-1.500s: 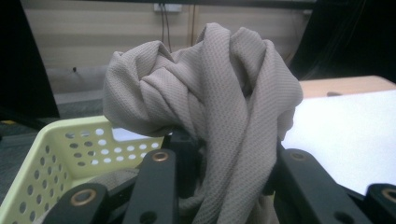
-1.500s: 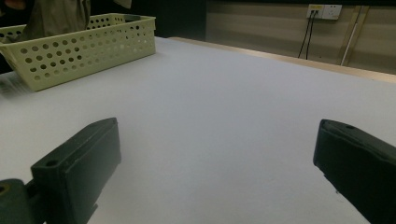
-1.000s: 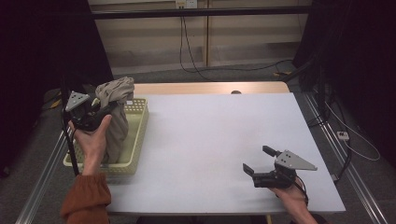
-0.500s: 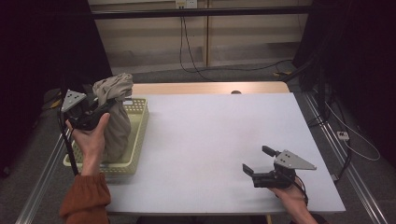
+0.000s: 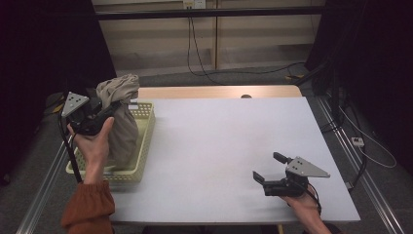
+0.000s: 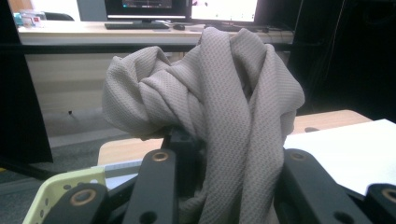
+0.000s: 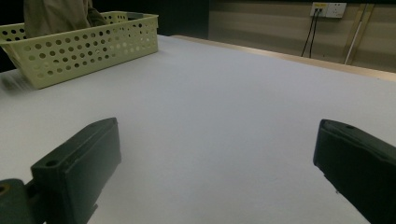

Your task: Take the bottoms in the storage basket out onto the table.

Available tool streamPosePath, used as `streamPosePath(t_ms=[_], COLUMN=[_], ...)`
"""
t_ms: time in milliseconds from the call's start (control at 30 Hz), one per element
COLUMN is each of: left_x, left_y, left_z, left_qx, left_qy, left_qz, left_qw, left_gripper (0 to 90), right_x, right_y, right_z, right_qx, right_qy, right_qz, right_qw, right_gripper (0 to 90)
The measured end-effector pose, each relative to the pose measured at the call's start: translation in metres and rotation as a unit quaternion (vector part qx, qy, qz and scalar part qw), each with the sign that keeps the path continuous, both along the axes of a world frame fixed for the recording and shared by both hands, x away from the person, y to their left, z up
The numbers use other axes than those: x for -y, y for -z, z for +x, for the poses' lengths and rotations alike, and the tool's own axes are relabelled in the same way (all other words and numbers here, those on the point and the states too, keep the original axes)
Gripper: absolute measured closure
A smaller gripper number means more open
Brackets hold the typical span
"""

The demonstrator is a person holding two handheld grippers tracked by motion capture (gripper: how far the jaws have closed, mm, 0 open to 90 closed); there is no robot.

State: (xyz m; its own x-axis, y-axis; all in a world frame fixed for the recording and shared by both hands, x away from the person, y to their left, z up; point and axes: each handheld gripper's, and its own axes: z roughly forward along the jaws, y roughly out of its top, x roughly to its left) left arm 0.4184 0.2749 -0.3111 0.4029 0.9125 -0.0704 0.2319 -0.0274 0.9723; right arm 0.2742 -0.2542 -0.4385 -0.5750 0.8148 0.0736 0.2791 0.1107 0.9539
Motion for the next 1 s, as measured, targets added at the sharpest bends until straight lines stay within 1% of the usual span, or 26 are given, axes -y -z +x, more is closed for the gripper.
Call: streamPosePath(t_ms=[33,67,367,600,1000], left_x=[0.0,0.0,0.0,0.001,0.001], left_y=[-0.001,-0.001,-0.007,-0.012,-0.024], left_z=[-0.001,-0.001,-0.007,-0.01,-0.02], left_qx=[0.002,0.004,0.024,0.035,0.062], left_qy=[0.0,-0.001,-0.006,-0.005,-0.004], left_qz=[0.003,-0.002,-0.002,-0.005,-0.012], left_qw=[1.0,1.0,0.9997,0.9994,0.998], left_gripper=[69.4,69.4,69.4,69.4,69.5], right_x=[0.0,0.0,0.0,0.0,0.0], right_y=[0.0,0.0,0.0,0.0,0.0], right_z=[0.0,0.0,0.0,0.0,0.0], right_qx=[0.0,0.0,-0.001,-0.001,-0.001], right_qy=[0.0,0.0,-0.001,-0.002,-0.002], right_qz=[0.0,0.0,-0.002,-0.002,-0.002], right_qw=[1.0,1.0,1.0,1.0,1.0], right_gripper=[0.8,0.8,0.8,0.8,0.8])
